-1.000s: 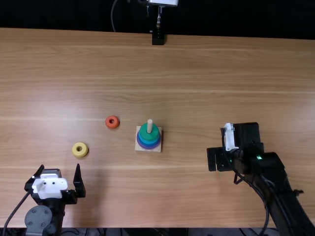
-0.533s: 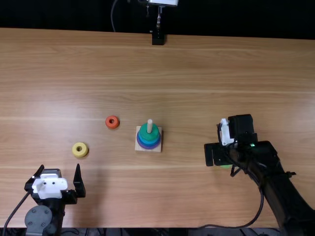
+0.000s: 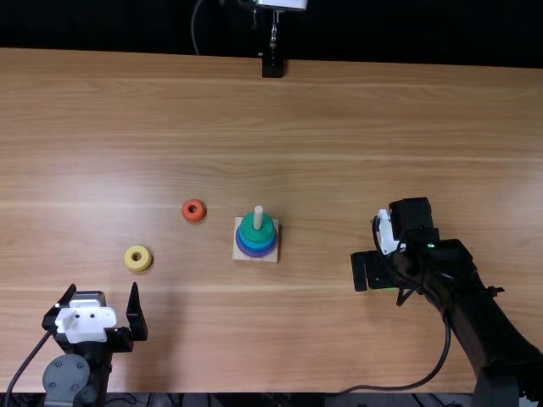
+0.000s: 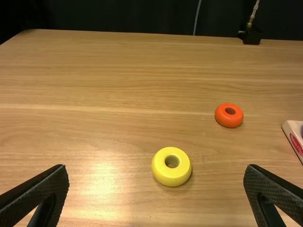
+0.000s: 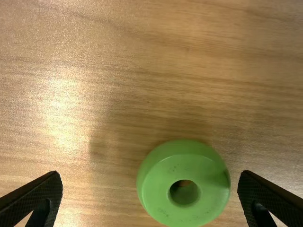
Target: Build the Hanoi tower: stack the rings onto the peg from bottom to top in this color order: purple, dark blue, light blue, dark green, light green, yellow, orange.
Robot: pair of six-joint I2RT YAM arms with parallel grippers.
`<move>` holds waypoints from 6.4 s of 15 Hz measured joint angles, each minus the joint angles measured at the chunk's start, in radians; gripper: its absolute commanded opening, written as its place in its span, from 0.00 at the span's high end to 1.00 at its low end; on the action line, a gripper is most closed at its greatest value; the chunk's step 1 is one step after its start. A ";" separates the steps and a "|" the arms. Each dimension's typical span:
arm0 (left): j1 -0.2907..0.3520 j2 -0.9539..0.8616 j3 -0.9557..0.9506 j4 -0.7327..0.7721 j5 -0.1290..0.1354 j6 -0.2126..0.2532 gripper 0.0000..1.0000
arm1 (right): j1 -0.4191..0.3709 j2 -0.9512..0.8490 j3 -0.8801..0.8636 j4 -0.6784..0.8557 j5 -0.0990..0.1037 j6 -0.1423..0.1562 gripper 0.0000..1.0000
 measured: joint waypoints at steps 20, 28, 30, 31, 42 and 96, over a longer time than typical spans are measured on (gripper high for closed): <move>0.000 0.000 0.000 -0.001 0.000 0.000 0.00 | 0.000 0.039 0.000 -0.042 0.005 0.001 0.81; 0.000 0.000 0.000 -0.001 0.000 0.000 0.00 | 0.000 0.039 0.016 -0.049 0.004 0.002 1.00; 0.000 0.000 0.000 0.000 0.000 0.000 0.00 | 0.000 0.039 0.079 -0.049 0.004 0.003 1.00; 0.000 0.000 0.000 0.000 0.000 0.000 0.00 | 0.003 0.039 0.116 -0.051 0.004 0.003 1.00; 0.000 0.000 0.000 0.000 0.000 0.000 0.00 | 0.300 0.040 0.808 -0.629 0.004 0.001 1.00; 0.000 0.000 0.000 0.000 0.000 0.000 0.00 | 0.539 0.448 1.224 -0.681 0.004 0.008 1.00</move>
